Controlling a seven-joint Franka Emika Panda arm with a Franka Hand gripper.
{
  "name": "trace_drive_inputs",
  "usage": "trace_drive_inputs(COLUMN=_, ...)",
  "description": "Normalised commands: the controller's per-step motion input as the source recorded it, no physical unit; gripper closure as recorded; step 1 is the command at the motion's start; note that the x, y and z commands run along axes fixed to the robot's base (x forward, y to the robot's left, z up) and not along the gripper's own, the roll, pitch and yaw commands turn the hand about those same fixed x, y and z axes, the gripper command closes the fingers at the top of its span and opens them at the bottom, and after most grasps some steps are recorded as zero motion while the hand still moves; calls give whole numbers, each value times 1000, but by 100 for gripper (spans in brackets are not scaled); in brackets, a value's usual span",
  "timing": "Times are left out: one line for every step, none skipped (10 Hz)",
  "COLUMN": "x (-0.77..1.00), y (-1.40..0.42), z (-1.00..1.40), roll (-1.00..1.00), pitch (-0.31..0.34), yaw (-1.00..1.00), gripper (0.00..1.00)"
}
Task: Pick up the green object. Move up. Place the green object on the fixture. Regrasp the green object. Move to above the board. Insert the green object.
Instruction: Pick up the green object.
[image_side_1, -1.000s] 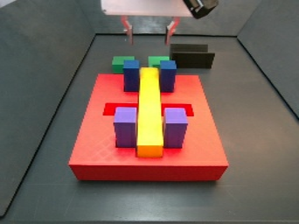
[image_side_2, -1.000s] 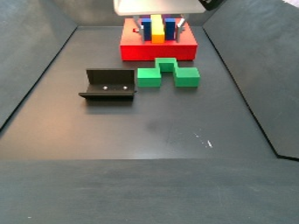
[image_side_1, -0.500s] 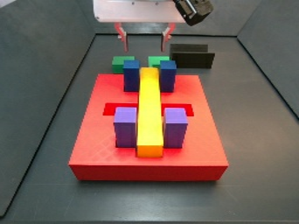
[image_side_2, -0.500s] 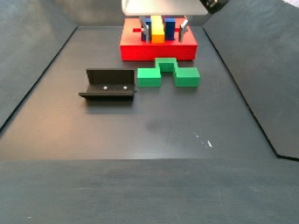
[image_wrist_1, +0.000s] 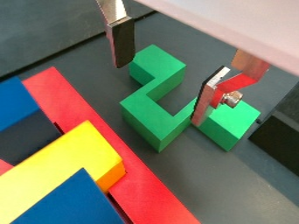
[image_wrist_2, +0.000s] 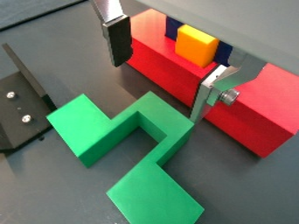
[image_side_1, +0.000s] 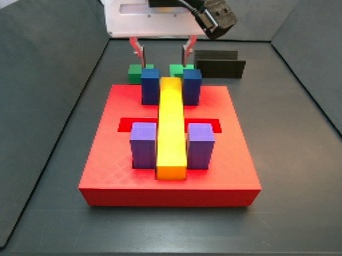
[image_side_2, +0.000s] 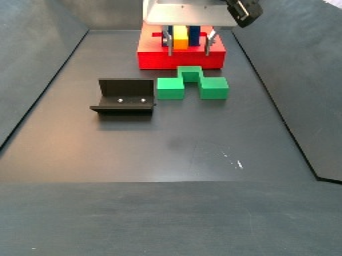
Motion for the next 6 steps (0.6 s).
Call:
trace_drive_inputs(x=-31, y=0, z=-291, roll=0, pitch=-146, yaw=91, gripper=0)
trace_drive_inputs(x=0, y=0, z=-280, roll=-1, pitch=-167, yaw=103, gripper=0)
trace_drive_inputs(x=29, y=0, z=-263, roll=-29, pitch=-179, yaw=131, gripper=0)
trace_drive_inputs(x=60, y=0, z=-243, roll=-41, pitch=-191, yaw=143, gripper=0)
trace_drive_inputs(x=31, y=0, z=-246, roll=-34, pitch=-171, yaw=146, gripper=0)
trace_drive_inputs(x=0, y=-3, z=-226, roll=-21, pitch=-153, yaw=123, gripper=0)
